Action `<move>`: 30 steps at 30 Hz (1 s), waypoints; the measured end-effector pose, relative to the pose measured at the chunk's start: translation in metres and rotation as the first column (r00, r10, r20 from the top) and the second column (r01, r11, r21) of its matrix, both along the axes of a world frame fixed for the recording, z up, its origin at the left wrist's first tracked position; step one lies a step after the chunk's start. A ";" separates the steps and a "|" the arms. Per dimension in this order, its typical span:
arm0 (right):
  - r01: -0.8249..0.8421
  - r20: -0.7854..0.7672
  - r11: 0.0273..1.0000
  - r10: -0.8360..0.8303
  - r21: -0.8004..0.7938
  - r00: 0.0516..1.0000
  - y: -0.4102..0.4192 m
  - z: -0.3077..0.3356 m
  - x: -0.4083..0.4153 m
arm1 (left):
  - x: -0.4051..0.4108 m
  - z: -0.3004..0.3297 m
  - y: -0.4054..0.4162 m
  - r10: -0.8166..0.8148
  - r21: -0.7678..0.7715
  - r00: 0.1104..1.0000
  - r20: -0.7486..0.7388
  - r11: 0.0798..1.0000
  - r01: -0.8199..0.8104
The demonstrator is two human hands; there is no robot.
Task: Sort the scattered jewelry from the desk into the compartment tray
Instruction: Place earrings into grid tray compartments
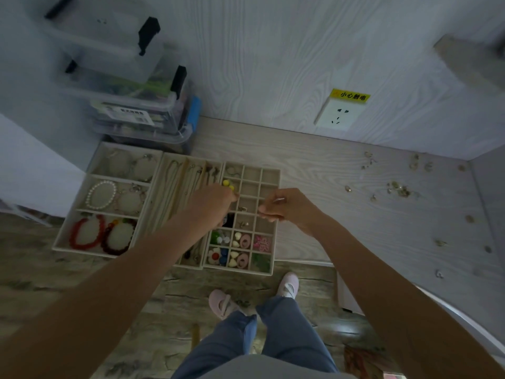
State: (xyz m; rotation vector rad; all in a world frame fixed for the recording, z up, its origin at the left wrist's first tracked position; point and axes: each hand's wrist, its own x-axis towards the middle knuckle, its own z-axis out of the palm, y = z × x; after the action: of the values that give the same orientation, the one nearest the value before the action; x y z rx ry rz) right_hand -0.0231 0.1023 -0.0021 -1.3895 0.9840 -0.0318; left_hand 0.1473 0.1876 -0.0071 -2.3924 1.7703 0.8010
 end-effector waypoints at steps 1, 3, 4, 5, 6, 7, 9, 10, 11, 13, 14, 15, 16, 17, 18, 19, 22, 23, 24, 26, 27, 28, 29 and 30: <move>-0.009 -0.027 0.999 0.008 -0.031 1.000 0.001 0.001 0.000 | 0.000 0.000 -0.001 0.022 0.009 1.000 -0.014 1.000 -0.022; 0.035 -0.023 0.999 -0.035 -0.028 0.999 0.002 0.005 0.000 | -0.001 0.001 -0.001 0.049 0.021 0.997 -0.052 0.999 -0.048; 0.059 -0.015 0.998 -0.060 -0.019 0.998 0.002 0.005 0.000 | -0.003 0.001 0.000 0.051 0.024 0.996 -0.070 0.999 -0.049; 0.075 -0.012 0.997 -0.076 -0.017 0.997 0.002 0.005 0.000 | -0.005 0.002 0.001 0.043 0.021 0.996 -0.079 0.999 -0.041; 0.085 -0.007 0.996 -0.085 -0.012 0.996 0.002 0.005 0.000 | -0.005 0.003 0.002 0.026 0.010 0.997 -0.071 1.000 -0.025; 0.096 0.006 0.995 -0.096 0.005 0.995 0.001 0.003 -0.001 | -0.005 0.003 0.003 0.013 0.003 0.998 -0.055 1.000 -0.013; 0.138 0.052 0.987 -0.143 0.087 0.988 0.000 0.000 -0.002 | -0.004 0.004 0.003 0.005 0.009 0.999 -0.036 1.000 -0.005; 0.168 0.077 0.976 -0.179 0.139 0.981 0.000 -0.001 -0.002 | -0.004 0.004 0.003 0.016 0.014 0.998 -0.055 1.000 -0.016; 0.195 0.101 0.962 -0.217 0.191 0.971 -0.001 -0.002 -0.003 | -0.005 0.005 0.003 0.040 0.022 0.995 -0.091 0.999 -0.038; 0.229 0.132 0.935 -0.272 0.272 0.953 -0.001 -0.002 -0.004 | -0.005 0.005 0.002 0.070 0.034 0.989 -0.131 0.997 -0.066; 0.228 0.138 0.933 -0.274 0.280 0.952 -0.003 -0.002 -0.005 | -0.006 0.005 0.002 0.062 0.029 0.990 -0.126 0.998 -0.059; 0.220 0.138 0.937 -0.264 0.271 0.955 -0.003 -0.002 -0.006 | -0.006 0.005 0.001 0.058 0.025 0.991 -0.121 0.998 -0.055; 0.211 0.134 0.944 -0.251 0.255 0.959 -0.004 -0.003 -0.007 | -0.006 0.005 0.002 0.052 0.019 0.992 -0.115 0.999 -0.051; 0.202 0.131 0.950 -0.237 0.237 0.963 -0.004 -0.003 -0.009 | -0.006 0.006 0.002 0.044 0.010 0.993 -0.112 0.999 -0.043; 0.188 0.130 0.959 -0.218 0.213 0.967 -0.004 -0.002 -0.010 | -0.006 0.006 0.003 0.026 -0.004 0.995 -0.098 1.000 -0.026; 0.168 0.128 0.969 -0.193 0.179 0.973 -0.004 -0.002 -0.010 | -0.006 0.006 0.003 -0.008 -0.020 0.998 -0.060 1.000 0.006; 0.100 0.094 0.994 -0.104 0.047 0.990 -0.004 -0.001 -0.012 | -0.005 0.006 0.003 -0.112 -0.059 0.987 0.111 0.991 0.119; 0.092 0.086 0.996 -0.094 0.020 0.992 -0.005 -0.002 -0.011 | -0.005 0.006 0.004 -0.126 -0.074 0.984 0.129 0.988 0.137; 0.093 0.081 0.996 -0.093 0.001 0.992 -0.005 -0.002 -0.012 | -0.005 0.005 0.005 -0.139 -0.097 0.981 0.138 0.983 0.153; 0.084 0.045 0.995 -0.082 -0.055 0.996 -0.007 -0.002 -0.010 | -0.006 0.004 0.010 -0.151 -0.158 0.976 0.155 0.972 0.176; 0.052 0.003 0.992 -0.052 -0.118 0.999 -0.007 -0.003 -0.010 | -0.006 0.001 0.012 -0.140 -0.187 0.978 0.154 0.968 0.168; 0.010 -0.044 0.980 -0.019 -0.197 0.999 -0.007 -0.003 -0.009 | -0.007 -0.001 0.014 -0.125 -0.197 0.982 0.145 0.969 0.152; -0.033 -0.084 0.962 0.011 -0.270 0.996 -0.008 -0.004 -0.008 | -0.006 -0.003 0.015 -0.118 -0.185 0.984 0.137 0.972 0.142; -0.068 -0.109 0.946 0.035 -0.317 0.993 -0.008 -0.006 -0.006 | -0.006 -0.005 0.016 -0.124 -0.165 0.983 0.137 0.975 0.146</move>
State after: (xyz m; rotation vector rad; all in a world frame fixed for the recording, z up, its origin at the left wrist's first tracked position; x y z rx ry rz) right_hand -0.0292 0.0946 -0.0077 -1.7288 1.0602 -0.0853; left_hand 0.1415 0.2035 -0.0120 -2.3312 2.0008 0.4865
